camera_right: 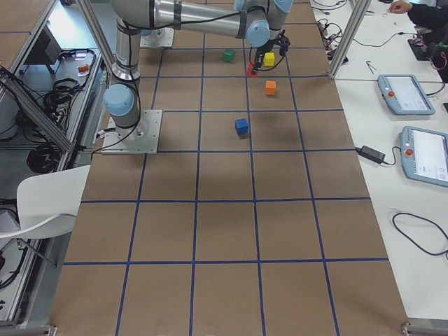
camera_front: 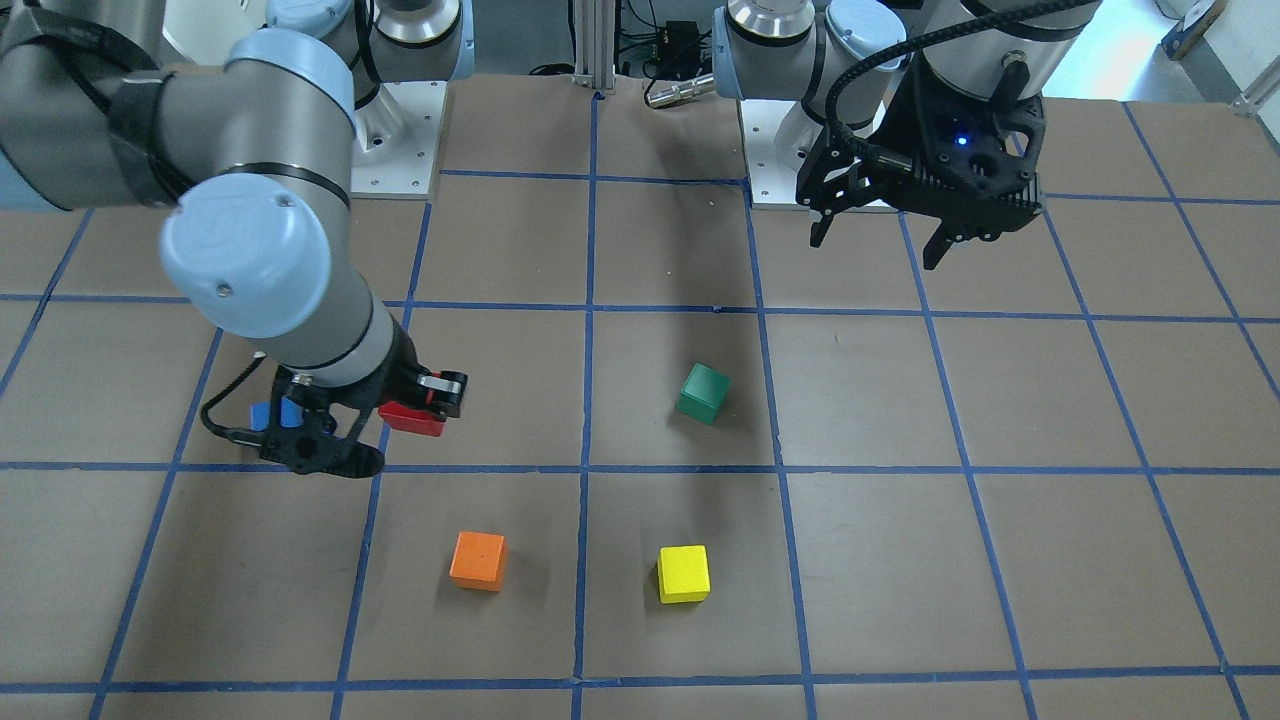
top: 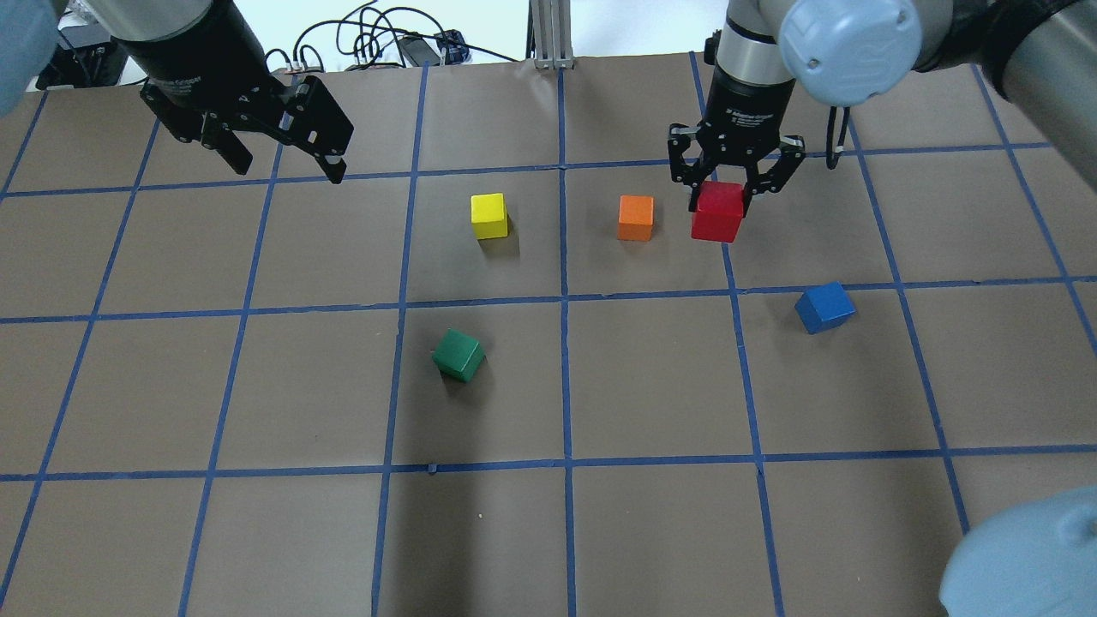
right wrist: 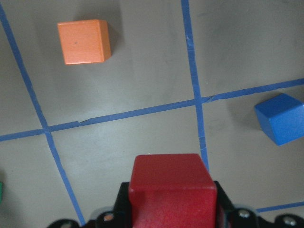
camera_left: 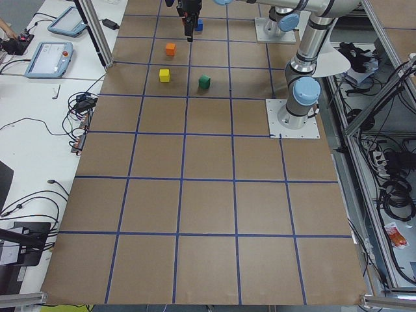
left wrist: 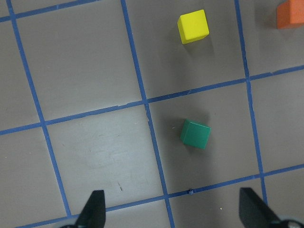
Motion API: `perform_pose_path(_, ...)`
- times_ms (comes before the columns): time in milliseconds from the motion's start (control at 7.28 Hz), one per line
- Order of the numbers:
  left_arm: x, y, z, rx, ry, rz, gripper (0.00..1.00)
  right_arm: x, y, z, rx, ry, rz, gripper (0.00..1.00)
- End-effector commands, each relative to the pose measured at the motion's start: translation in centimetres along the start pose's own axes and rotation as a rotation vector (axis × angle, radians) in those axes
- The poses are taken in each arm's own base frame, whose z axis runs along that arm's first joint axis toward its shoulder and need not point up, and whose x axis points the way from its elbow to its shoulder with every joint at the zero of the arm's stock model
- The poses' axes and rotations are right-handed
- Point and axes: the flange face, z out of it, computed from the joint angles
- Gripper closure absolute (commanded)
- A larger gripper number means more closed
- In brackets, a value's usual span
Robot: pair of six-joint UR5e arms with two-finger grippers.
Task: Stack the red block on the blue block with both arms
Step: 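Lift the red cube and carry it over the blue cube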
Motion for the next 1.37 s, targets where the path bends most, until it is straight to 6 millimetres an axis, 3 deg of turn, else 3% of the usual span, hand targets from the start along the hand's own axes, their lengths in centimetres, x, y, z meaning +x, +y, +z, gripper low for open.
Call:
perform_pose_path(0, 0.0, 0.0, 0.0, 0.0, 0.0, 0.0, 0.0, 2.6, 0.2, 0.2, -0.005, 0.031, -0.068, 1.0)
perform_pose_path(137, 0.0, 0.0, 0.0, 0.0, 0.0, 0.0, 0.0, 4.4, -0.1, 1.0, -0.025, 0.024, -0.113, 1.0)
perform_pose_path(412, 0.0, 0.0, -0.1, 0.003, 0.0, 0.0, 0.0, 10.2, -1.1, 2.8, -0.038, -0.004, -0.15, 1.0)
perform_pose_path(962, 0.0, 0.0, -0.1, 0.003, 0.0, 0.0, 0.0, 14.7, -1.2, 6.0, 0.099, 0.01, -0.324, 1.0)
perform_pose_path(1237, 0.0, 0.0, -0.1, 0.003, 0.0, 0.0, 0.0, 15.4, -0.6, 7.5, 0.083, 0.003, -0.325, 1.0)
